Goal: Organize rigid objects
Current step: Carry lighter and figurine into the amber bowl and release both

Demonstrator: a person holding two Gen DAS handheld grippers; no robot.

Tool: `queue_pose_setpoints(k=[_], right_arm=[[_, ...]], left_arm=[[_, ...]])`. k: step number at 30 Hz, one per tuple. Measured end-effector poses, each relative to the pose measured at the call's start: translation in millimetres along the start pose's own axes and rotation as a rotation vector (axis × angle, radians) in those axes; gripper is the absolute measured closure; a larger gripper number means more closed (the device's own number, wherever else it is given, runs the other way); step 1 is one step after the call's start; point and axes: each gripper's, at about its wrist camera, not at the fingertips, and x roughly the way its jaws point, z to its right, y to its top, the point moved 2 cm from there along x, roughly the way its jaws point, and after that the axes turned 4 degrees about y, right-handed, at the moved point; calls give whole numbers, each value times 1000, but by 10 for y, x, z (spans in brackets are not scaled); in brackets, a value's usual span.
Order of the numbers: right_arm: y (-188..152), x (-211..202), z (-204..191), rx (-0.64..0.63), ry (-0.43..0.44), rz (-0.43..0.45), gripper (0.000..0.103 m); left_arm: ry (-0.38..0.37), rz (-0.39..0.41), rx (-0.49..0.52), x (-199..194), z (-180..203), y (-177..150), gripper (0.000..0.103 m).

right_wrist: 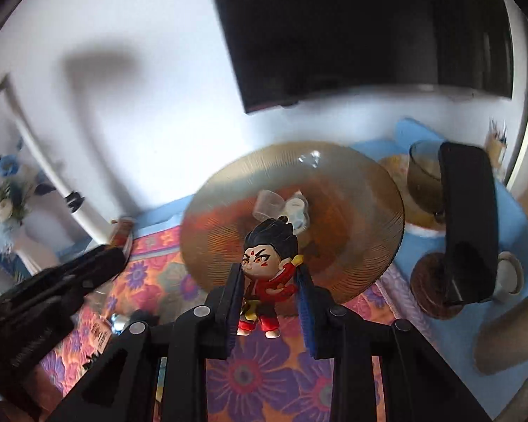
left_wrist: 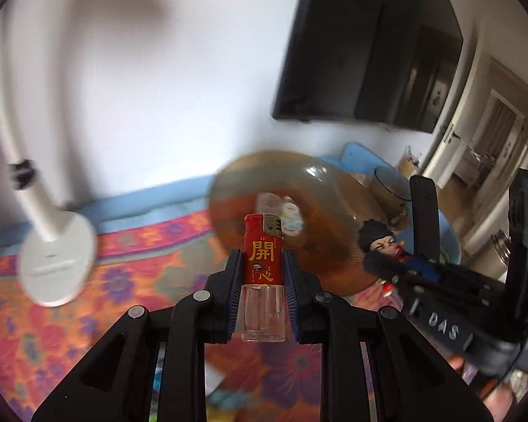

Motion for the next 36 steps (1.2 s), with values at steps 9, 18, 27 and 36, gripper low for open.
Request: queue_pose_setpoints(k=[9, 18, 27, 36], right_arm=[[86, 275, 255, 14, -48, -66, 74], [32, -17, 263, 48, -18, -5, 62], [-451, -323, -393, -64, 112, 9, 37], [-1488, 119, -864, -202, 222, -47, 28]], left_arm=[[-24, -81, -8, 586, 212, 7, 61], [13, 48, -114, -191, -276, -10, 37], [250, 166, -182, -1400, -992, -719, 27], [408, 105, -310, -1249, -1699, -1892, 27]])
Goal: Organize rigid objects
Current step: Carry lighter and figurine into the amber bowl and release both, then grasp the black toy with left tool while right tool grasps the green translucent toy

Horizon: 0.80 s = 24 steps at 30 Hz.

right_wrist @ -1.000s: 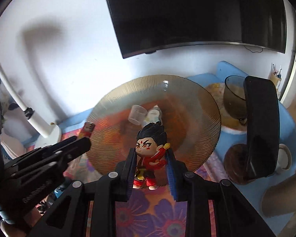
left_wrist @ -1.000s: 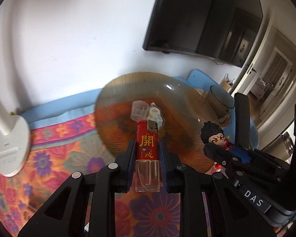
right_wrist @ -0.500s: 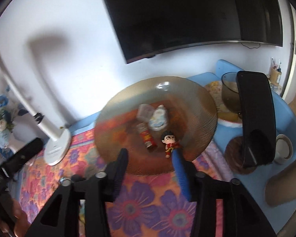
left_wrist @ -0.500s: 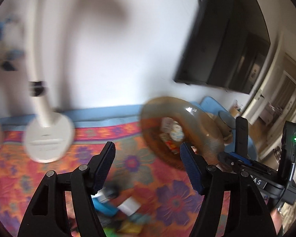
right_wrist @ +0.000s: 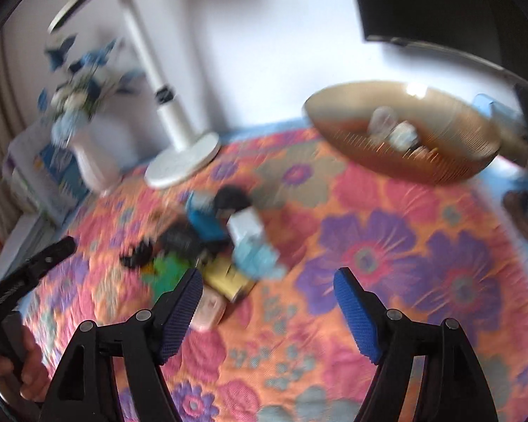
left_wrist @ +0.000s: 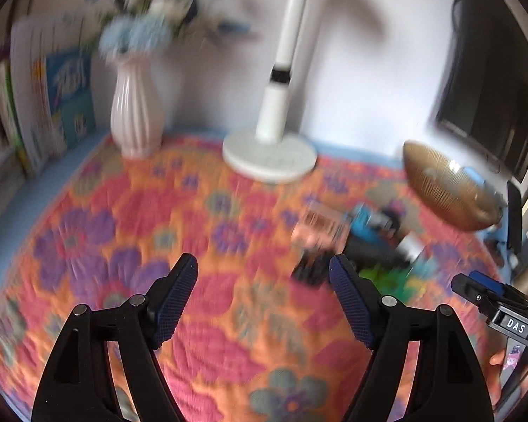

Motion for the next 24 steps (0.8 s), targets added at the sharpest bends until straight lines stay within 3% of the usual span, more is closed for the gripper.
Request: queue_pose_setpoints(k=[4, 10, 13, 16, 19, 21, 24], right_arm=[[-75, 50, -121, -80, -30, 5, 28], [-125, 57, -220, -138, -54, 13, 28], [-125, 45, -249, -149, -58, 15, 28], [-120, 25, -291, -131, -21, -15, 38], [-111, 28, -413, -109, 61, -42, 39], [-94, 89, -548, -133, 58, -70, 40], [-87, 191, -715, -170, 66, -92, 42]], left_arm=[[-3, -47, -15, 165, -76, -132, 27], [-5, -13, -8, 105, -47, -165, 27], [-18, -34, 0, 109, -32, -183, 27], [-49, -92, 70, 127, 66, -194, 30], [-85, -133, 187, 131, 210, -165, 32], [-113, -157, 237, 165, 262, -137, 44], [-156, -173, 246, 274, 253, -60, 53]])
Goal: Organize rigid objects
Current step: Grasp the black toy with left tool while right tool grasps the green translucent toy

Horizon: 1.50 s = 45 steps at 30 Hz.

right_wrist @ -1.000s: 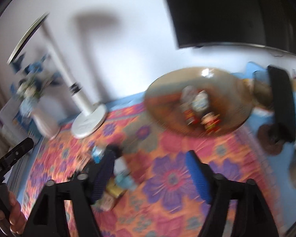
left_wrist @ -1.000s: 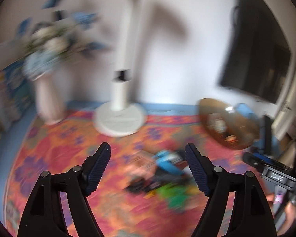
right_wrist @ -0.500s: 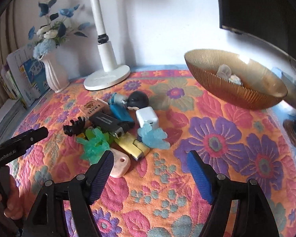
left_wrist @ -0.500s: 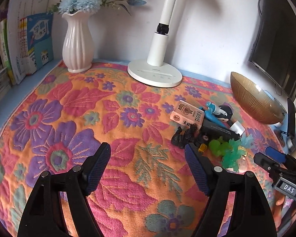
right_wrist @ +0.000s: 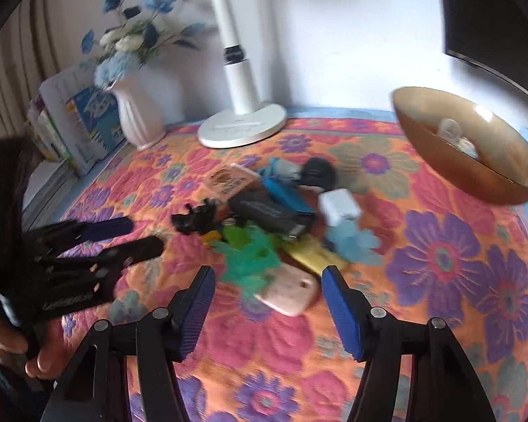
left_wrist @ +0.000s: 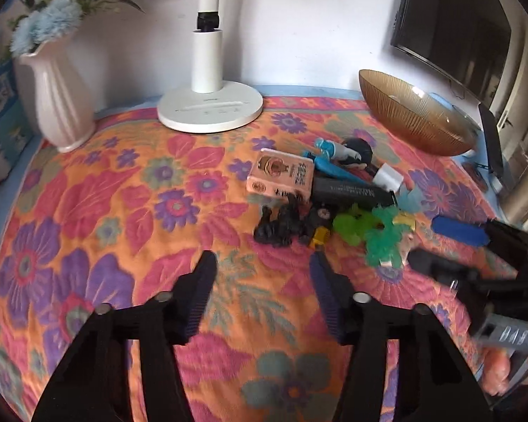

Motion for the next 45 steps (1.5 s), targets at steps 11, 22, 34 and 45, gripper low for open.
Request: queue_pose_setpoints(k=[11, 22, 34, 45], right_arm=[[51, 327, -100, -24, -8, -47, 47], [26, 263, -149, -72, 1, -18, 59], [-526, -50, -563, -256, 165, -91, 59], [-666, 35, -544, -172, 186, -104, 47]], left_arm=[[-83, -62, 22, 379, 54, 101, 58], [-55, 9, 14, 218, 76, 111, 75], [36, -49, -19, -124, 121, -479, 73], [67, -48, -71, -80, 44, -442, 52]])
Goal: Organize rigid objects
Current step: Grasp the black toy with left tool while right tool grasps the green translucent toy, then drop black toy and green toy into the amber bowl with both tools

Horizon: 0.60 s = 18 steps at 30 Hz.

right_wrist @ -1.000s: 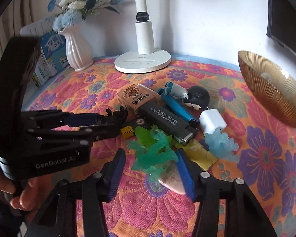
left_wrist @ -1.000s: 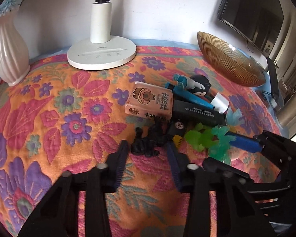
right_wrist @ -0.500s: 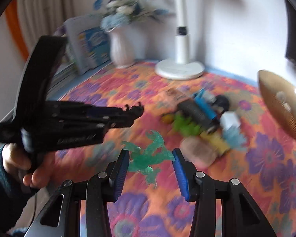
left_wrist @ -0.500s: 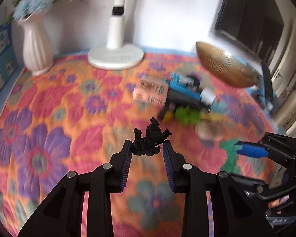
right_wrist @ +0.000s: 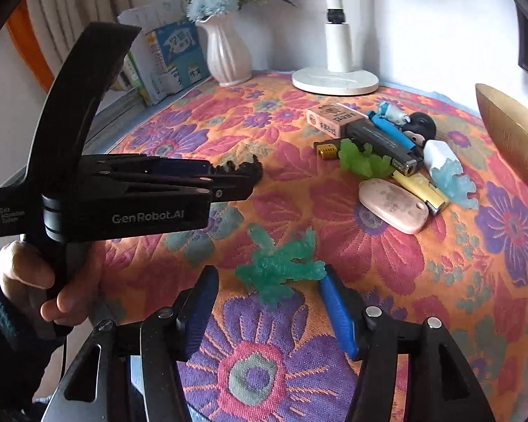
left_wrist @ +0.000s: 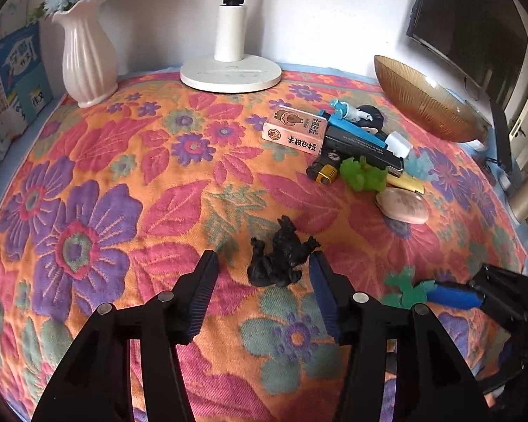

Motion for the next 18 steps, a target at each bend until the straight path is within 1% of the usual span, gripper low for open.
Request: queue_pose_setpoints(k=[1, 2, 3, 6, 8, 9, 12, 15, 16, 18], right_arm=[[3, -5, 6, 16, -5, 7, 50], [20, -6, 18, 37, -21, 15, 56], [36, 0, 23, 44, -26, 16, 56], [41, -69, -19, 24, -12, 38, 56], [49, -200, -36, 11, 5, 76, 56], [64, -268, -30, 5, -5, 92, 56], [166, -512, 91, 0, -80, 143, 56], [265, -807, 370, 27, -161, 199, 56], [297, -929, 530, 40, -208, 223, 56], [350, -1080, 792, 74, -264, 242, 56]], left_arm=[[7, 0, 7, 3, 35, 8, 53], [11, 3, 11, 3, 61, 12, 65], [9, 5, 14, 2, 88, 15, 73], [-15, 41, 19, -80, 152, 26, 73], [-24, 84, 31, -199, 210, 64, 73], [-28, 99, 35, -250, 236, 94, 73], [-52, 159, 52, -442, 366, 270, 73], [-101, 203, 86, -563, 562, 551, 73], [-116, 215, 99, -575, 664, 666, 73], [-142, 228, 130, -569, 901, 929, 73]])
